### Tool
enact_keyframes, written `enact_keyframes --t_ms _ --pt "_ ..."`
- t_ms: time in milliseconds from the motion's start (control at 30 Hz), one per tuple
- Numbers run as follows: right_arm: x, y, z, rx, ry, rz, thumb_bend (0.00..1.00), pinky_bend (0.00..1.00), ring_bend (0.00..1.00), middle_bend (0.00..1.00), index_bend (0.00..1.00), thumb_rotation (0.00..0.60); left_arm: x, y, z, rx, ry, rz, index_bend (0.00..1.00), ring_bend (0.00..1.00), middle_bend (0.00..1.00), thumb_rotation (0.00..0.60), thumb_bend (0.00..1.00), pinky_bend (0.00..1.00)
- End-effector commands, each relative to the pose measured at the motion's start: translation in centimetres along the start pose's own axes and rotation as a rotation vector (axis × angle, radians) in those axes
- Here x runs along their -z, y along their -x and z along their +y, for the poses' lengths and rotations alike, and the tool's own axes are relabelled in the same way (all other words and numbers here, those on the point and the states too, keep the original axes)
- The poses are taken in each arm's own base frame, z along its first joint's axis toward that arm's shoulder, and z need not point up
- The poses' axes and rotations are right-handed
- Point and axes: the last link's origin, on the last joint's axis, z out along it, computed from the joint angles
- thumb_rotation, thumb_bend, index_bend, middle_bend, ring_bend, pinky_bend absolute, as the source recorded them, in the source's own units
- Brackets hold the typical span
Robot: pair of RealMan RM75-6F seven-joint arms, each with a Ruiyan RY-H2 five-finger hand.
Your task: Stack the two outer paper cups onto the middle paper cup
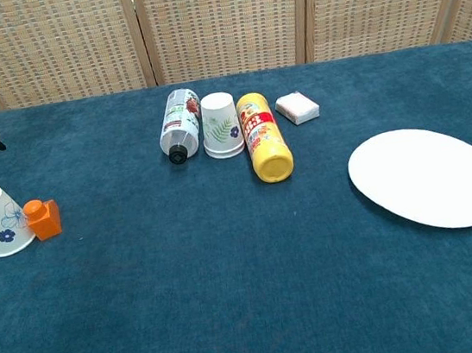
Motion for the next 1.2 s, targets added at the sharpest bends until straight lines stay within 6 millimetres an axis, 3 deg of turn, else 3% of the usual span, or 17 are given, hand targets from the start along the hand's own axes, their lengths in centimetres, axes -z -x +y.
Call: enact_keyframes --t_ms 33,267,433,567,767,967,1200 --pt "0.0 -0.1 0.1 -0.003 0.003 -0.001 0.0 0.0 0.0 0.0 0.03 0.6 -1.3 0.5 0.2 -0.016 0.015 -0.029 0.19 0.16 0.1 0.6 0.0 0.31" --pt "0.0 -0.4 0.1 -0.009 0.008 0.014 0.0 0.0 0.0 0.0 0.03 0.6 -2.1 1.5 0.1 -0.047 0.032 -0.076 0.29 0.23 0.18 0.6 0.0 0.36" --pt "-0.1 -0.5 0.1 -0.013 0.013 0.025 0.0 0.0 0.0 0.0 0.03 0.6 -2.7 1.9 0.3 -0.055 0.04 -0.085 0.41 0.33 0.28 0.6 0.0 0.44" --pt "-0.1 -0.5 0.2 -0.017 0.019 0.034 0.0 0.0 0.0 0.0 0.03 0.6 -2.9 1.8 0.3 -0.067 0.036 -0.073 0.5 0.4 0.35 0.6 0.06 0.5" --pt "-0.1 -0.7 0.2 -0.023 0.025 0.047 0.0 0.0 0.0 0.0 0.03 0.6 -3.0 1.1 0.3 -0.05 0.033 -0.04 0.52 0.42 0.37 0.6 0.1 0.51" --pt "-0.1 -0.9 0.1 -0.025 0.024 0.056 0.0 0.0 0.0 0.0 0.03 0.6 -3.6 -2.2 1.0 -0.019 0.058 0.046 0.52 0.42 0.37 0.6 0.1 0.51" --pt "-0.1 -1.2 0.1 -0.025 0.028 0.065 0.0 0.0 0.0 0.0 0.03 0.6 -6.7 -9.9 4.9 0.045 0.122 0.145 0.52 0.42 0.37 0.6 0.1 0.51"
